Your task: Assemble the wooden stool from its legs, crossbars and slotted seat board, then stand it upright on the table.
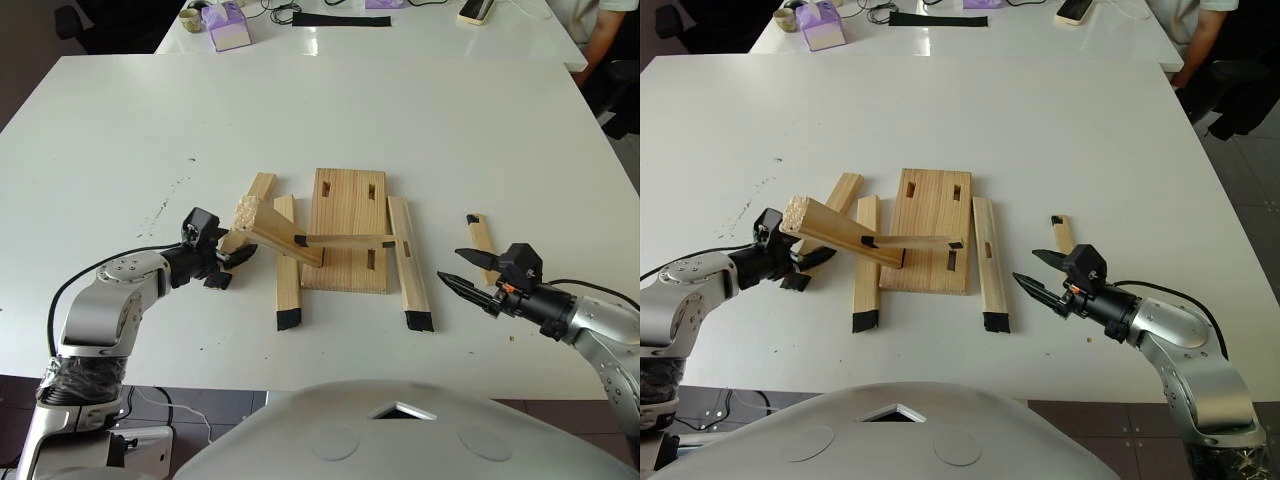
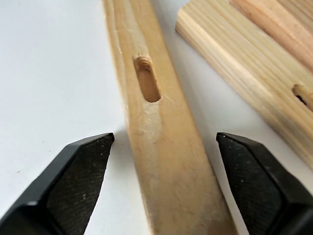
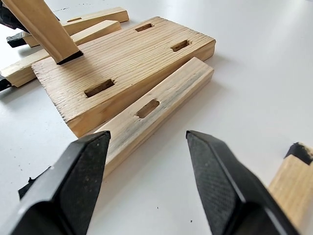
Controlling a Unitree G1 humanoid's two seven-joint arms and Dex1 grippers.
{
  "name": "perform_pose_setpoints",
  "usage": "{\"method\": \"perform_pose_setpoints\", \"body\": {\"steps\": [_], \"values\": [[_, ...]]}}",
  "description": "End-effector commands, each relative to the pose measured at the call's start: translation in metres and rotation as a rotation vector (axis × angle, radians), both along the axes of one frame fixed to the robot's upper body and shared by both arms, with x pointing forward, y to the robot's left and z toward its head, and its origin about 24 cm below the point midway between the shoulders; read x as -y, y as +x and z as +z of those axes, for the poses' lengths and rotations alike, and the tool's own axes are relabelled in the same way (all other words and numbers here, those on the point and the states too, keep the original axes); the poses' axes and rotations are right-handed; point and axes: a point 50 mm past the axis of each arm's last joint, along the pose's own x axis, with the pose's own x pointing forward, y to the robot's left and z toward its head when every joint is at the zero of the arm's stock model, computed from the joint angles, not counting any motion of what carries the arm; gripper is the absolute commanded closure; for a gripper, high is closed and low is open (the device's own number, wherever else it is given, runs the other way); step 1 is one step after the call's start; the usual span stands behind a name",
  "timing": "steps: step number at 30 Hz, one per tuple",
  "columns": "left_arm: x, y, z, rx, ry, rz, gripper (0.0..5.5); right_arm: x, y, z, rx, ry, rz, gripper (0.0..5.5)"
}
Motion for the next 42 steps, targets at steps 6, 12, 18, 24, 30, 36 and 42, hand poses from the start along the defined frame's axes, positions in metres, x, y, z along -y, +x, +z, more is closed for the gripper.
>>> {"method": "perform_pose_setpoints", "body": {"steps": [6,12,18,24,30,36,42], "values": [[-0.017,-0.013,-0.029,-0.068,0.092,0.006,3.02,0.004,0.004,0.004,0.021,-0.022,0.012,2.65],[-0.031,0.033,0.000,0.153,0.041,0.134,3.49,0.012,0.008,0.007,0.025,-0.034,0.005,2.65],[-0.021,0.066,0.066,0.423,-0.242,0.152,3.49,0.024,0.017,0.026,0.059,-0.011,0.002,2.65],[0.016,0.071,0.170,0.676,-0.568,-0.064,3.49,0.040,0.046,0.072,0.178,0.069,-0.071,2.65],[0.076,0.017,0.247,0.800,-0.768,-0.603,3.49,0.015,0.073,0.176,0.423,0.268,0.128,2.65],[0.102,-0.011,0.224,0.663,-0.775,-0.767,3.49,-0.025,0.062,0.196,0.339,0.423,0.390,2.41],[0.109,-0.004,0.216,0.635,-0.762,-0.775,3.49,-0.037,0.059,0.188,0.240,0.431,0.476,1.85]]}}
